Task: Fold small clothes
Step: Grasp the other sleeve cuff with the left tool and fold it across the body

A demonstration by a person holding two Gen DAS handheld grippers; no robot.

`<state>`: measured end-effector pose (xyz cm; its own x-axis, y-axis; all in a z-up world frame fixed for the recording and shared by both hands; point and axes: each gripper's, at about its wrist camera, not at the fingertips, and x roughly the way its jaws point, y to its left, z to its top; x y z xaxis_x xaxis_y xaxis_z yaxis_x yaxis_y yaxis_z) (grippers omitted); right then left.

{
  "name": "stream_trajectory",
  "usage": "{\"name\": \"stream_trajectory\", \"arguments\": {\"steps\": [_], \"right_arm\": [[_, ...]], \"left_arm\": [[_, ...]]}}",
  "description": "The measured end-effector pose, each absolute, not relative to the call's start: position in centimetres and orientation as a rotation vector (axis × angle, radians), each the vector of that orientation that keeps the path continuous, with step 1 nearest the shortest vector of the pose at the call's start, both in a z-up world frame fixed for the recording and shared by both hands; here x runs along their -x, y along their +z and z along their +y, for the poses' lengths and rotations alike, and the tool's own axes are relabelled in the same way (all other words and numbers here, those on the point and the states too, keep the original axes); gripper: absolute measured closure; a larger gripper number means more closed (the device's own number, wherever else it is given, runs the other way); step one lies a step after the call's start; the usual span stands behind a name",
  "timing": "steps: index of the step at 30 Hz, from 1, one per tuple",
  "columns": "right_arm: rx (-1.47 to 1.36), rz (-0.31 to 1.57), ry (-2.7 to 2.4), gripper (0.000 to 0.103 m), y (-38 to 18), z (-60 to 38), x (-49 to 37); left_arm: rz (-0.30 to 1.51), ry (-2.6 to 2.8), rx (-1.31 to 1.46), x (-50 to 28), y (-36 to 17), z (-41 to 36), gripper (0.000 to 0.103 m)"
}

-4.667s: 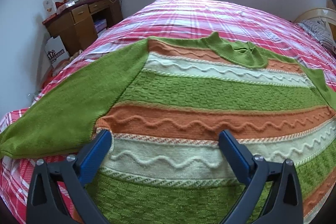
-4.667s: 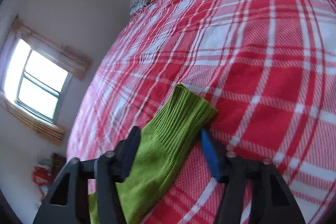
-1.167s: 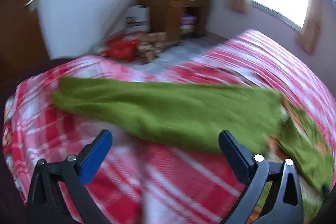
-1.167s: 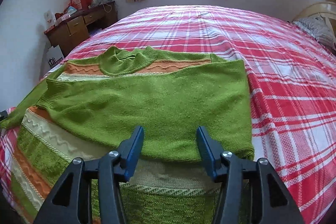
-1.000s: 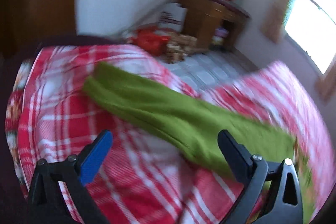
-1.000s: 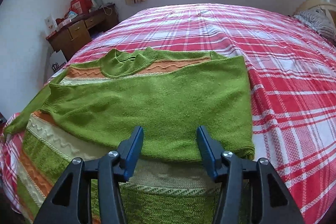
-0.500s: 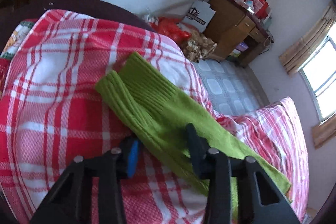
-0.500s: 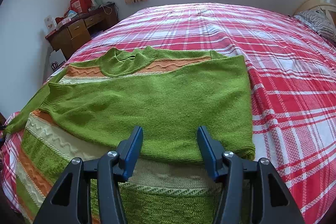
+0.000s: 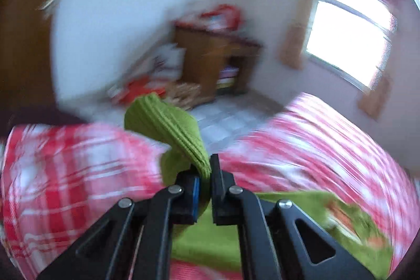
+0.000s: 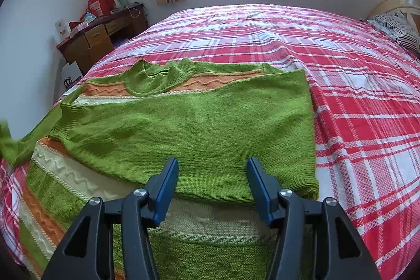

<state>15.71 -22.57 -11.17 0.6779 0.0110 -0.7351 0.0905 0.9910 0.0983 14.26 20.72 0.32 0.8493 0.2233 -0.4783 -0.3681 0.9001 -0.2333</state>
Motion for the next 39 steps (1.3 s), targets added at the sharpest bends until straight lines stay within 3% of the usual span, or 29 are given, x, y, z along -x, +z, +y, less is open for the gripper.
{"name": "stream_trajectory", "arguments": {"steps": [4, 9, 16, 19, 21, 22, 27, 34, 36, 39], "right_arm": [[-0.132, 0.825, -0.044, 0.047, -11.2, -22.6, -15.7], [-0.14, 0.822, -0.042, 0.047, -11.2, -22.6, -15.7], [-0.147, 0.821, -0.04, 0.047, -11.1, -22.8, -15.6], [-0.145, 0.823, -0.041, 0.047, -11.1, -22.8, -15.6], [-0.144, 0.825, -0.042, 0.047, -11.1, -22.8, -15.6], [-0.146, 0.826, -0.04, 0.046, -11.1, -22.8, -15.6], [-0.195, 0.834, -0.036, 0.043, -10.5, -23.2, -15.6], [-0.546, 0.818, 0.225, 0.043, -8.3, -20.5, -17.5], [-0.554, 0.846, 0.267, 0.043, -8.7, -18.5, -19.5], [-0.474, 0.901, 0.264, 0.043, -10.2, -15.1, -22.4]], "left_arm": [[0.465, 0.089, 0.186, -15.3, 0.9, 11.3, 0.097], [0.55, -0.081, 0.036, -16.2, -2.6, 1.3, 0.097], [0.739, -0.12, -0.02, -16.6, -7.3, -2.8, 0.096], [0.765, -0.142, 0.004, -16.3, -6.6, -1.6, 0.079], [0.811, -0.177, 0.027, -15.9, -6.3, -0.5, 0.039], [0.799, -0.176, 0.046, -15.2, -6.3, 0.3, 0.034], [0.749, -0.061, 0.1, -11.9, -7.1, 5.5, 0.031], [0.701, 0.028, 0.211, -10.9, -10.3, 9.9, 0.028], [0.707, 0.018, 0.197, -11.1, -10.4, 9.4, 0.02], [0.701, 0.012, 0.193, -11.1, -10.6, 9.1, 0.018]]}}
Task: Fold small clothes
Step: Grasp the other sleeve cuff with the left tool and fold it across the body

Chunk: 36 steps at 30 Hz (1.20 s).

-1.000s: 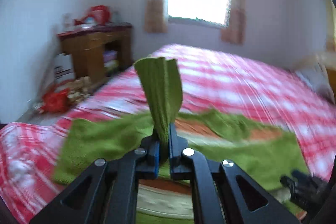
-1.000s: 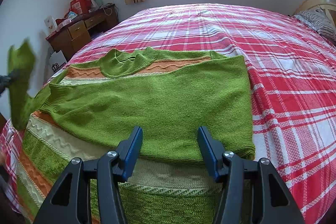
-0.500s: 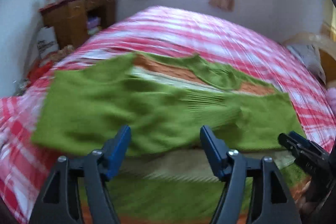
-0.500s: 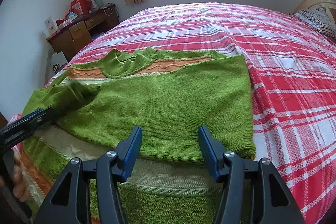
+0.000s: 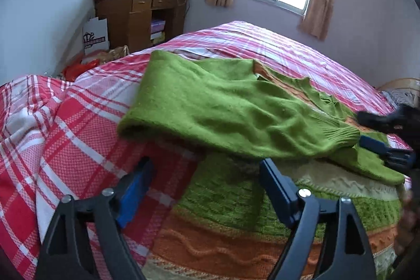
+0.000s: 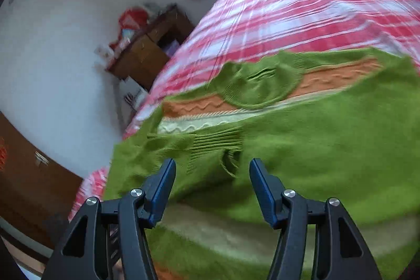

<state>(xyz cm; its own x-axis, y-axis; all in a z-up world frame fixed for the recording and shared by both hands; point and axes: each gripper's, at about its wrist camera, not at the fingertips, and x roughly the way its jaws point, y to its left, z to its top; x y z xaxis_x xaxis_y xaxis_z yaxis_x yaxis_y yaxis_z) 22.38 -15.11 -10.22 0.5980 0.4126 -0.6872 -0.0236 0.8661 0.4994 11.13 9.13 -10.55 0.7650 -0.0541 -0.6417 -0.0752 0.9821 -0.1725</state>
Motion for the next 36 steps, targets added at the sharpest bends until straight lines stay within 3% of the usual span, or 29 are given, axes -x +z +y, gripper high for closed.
{"name": "stream_trajectory", "arguments": {"steps": [3, 4, 7, 10, 20, 24, 30, 36], "right_arm": [[-0.338, 0.943, 0.254, 0.044, -11.7, -11.5, -23.9], [-0.264, 0.931, 0.23, 0.05, -11.9, -10.2, -24.0], [-0.188, 0.925, 0.223, 0.089, -11.8, -8.9, -24.0], [-0.151, 0.909, 0.22, 0.091, -10.6, -8.2, -23.8], [-0.052, 0.589, 0.26, 0.091, 4.5, -8.2, -21.9], [-0.045, 0.521, 0.214, 0.091, 7.4, -11.6, -19.8], [-0.024, 0.571, 0.083, 0.091, 4.1, -19.4, -17.8], [-0.031, 0.753, -0.042, 0.09, -5.6, -24.6, -17.8]], "left_arm": [[0.696, -0.003, 0.2, -10.9, -10.6, 9.3, 0.014], [0.695, -0.008, 0.203, -10.9, -10.6, 9.4, 0.014], [0.691, -0.016, 0.204, -10.9, -10.6, 9.4, 0.011], [0.689, -0.024, 0.211, -11.0, -10.6, 9.5, 0.01], [0.681, -0.034, 0.265, -11.0, -10.6, 10.2, 0.01], [0.681, -0.03, 0.272, -11.2, -10.6, 10.3, 0.01], [0.688, -0.015, 0.259, -11.2, -10.6, 10.1, 0.01], [0.701, 0.006, 0.219, -11.4, -10.7, 9.8, 0.01]]}}
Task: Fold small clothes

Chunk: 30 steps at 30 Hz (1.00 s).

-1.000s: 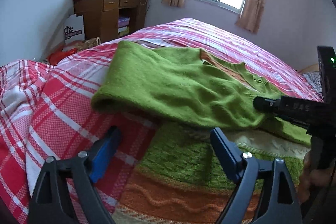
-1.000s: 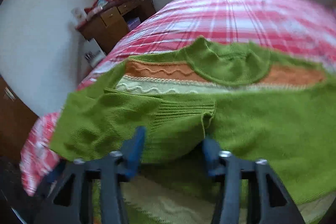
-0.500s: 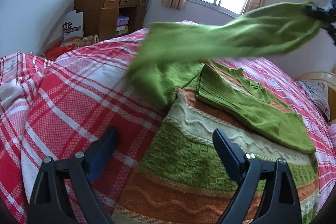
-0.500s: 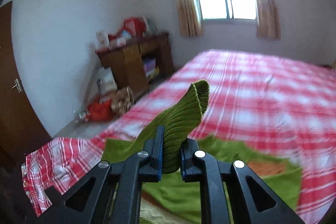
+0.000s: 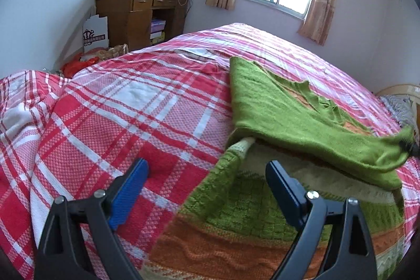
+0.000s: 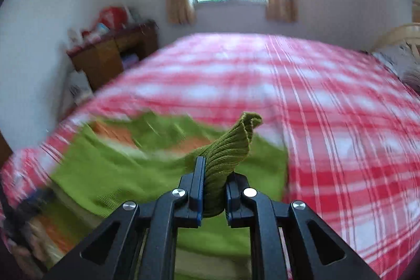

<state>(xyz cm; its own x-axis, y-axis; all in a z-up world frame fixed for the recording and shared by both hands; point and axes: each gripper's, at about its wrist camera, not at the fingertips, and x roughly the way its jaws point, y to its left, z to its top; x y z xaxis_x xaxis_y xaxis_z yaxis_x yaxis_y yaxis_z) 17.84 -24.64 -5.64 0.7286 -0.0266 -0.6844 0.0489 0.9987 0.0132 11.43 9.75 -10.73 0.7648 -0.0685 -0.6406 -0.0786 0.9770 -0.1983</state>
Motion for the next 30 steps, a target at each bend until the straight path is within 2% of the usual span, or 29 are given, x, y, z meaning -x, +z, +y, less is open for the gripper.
{"name": "stream_trajectory", "arguments": {"steps": [2, 4, 6, 8, 9, 14, 15, 17, 21, 25, 27, 30], "right_arm": [[-0.036, 0.835, -0.078, 0.076, -8.2, -25.4, -18.1], [-0.066, 0.916, -0.117, 0.07, -10.2, -26.5, -17.8], [-0.106, 0.882, -0.101, 0.063, -9.9, -27.5, -16.0], [-0.11, 0.875, -0.15, 0.033, -9.0, -28.3, -14.3], [-0.107, 0.858, -0.178, 0.032, -8.5, -28.9, -13.2], [-0.105, 0.707, -0.221, 0.033, -4.5, -30.1, -9.0], [-0.097, 0.684, -0.213, 0.037, -3.7, -29.9, -9.0], [-0.085, 0.655, -0.152, 0.08, -2.4, -28.7, -9.8], [-0.106, 0.72, -0.035, 0.082, -3.8, -26.2, -13.6], [-0.109, 0.824, -0.058, 0.082, -7.6, -25.5, -15.8], [-0.149, 0.887, -0.093, 0.083, -9.8, -26.4, -16.3], [-0.212, 0.87, -0.073, 0.083, -10.8, -27.2, -16.4]], "left_arm": [[0.707, 0.007, 0.213, -11.5, -10.7, 9.8, 0.01], [0.715, 0.007, 0.205, -11.5, -10.7, 9.7, 0.01], [0.733, 0.009, 0.181, -11.5, -10.5, 9.4, 0.01], [0.75, 0.036, 0.137, -11.4, -10.1, 9.1, 0.01], [0.75, 0.058, 0.113, -11.3, -9.9, 9.0, 0.01], [0.681, 0.079, 0.087, -10.0, -7.1, 9.1, 0.009], [0.67, 0.076, 0.091, -10.2, -6.5, 9.0, 0.009], [0.656, 0.075, 0.085, -11.0, -5.5, 8.4, 0.009], [0.654, 0.115, 0.014, -14.0, -5.3, 6.7, 0.009], [0.78, 0.233, -0.036, -16.7, -8.4, 7.0, 0.009], [0.796, 0.211, -0.01, -16.8, -9.9, 7.7, 0.006], [0.799, 0.226, 0.014, -16.9, -10.0, 8.4, 0.0]]}}
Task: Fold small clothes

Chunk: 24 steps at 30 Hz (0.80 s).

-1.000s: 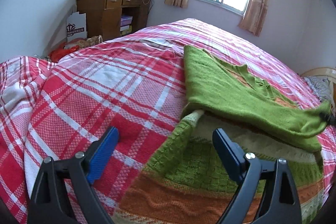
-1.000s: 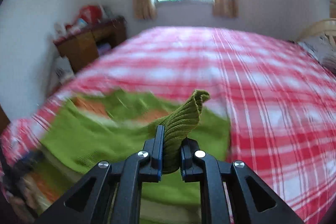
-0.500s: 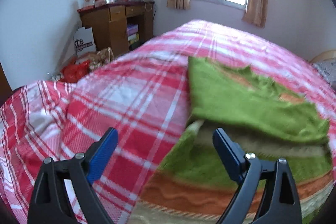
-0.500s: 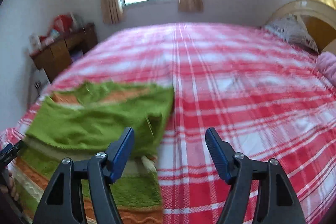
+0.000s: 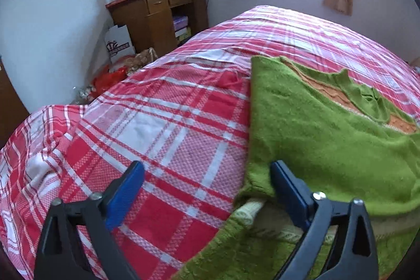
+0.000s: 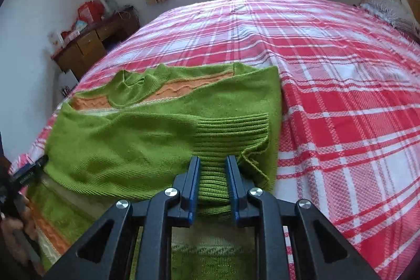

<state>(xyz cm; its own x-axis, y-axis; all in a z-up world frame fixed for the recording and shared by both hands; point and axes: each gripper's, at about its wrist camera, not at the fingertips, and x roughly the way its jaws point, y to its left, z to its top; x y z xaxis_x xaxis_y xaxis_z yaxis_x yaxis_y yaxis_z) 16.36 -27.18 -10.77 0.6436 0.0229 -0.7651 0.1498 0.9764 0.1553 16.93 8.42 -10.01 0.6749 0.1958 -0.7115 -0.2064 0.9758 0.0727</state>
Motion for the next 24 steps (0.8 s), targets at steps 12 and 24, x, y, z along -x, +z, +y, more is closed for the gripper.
{"name": "stream_trajectory", "arguments": {"steps": [12, 24], "right_arm": [[-0.222, 0.756, -0.002, 0.073, -4.8, -28.3, -7.7], [-0.217, 0.848, 0.047, 0.031, -4.3, -28.4, 10.7]], "left_arm": [[0.71, -0.005, 0.049, -9.7, -5.9, 12.2, 0.0], [0.674, -0.216, -0.029, 1.7, -4.9, 15.0, 0.0]]}}
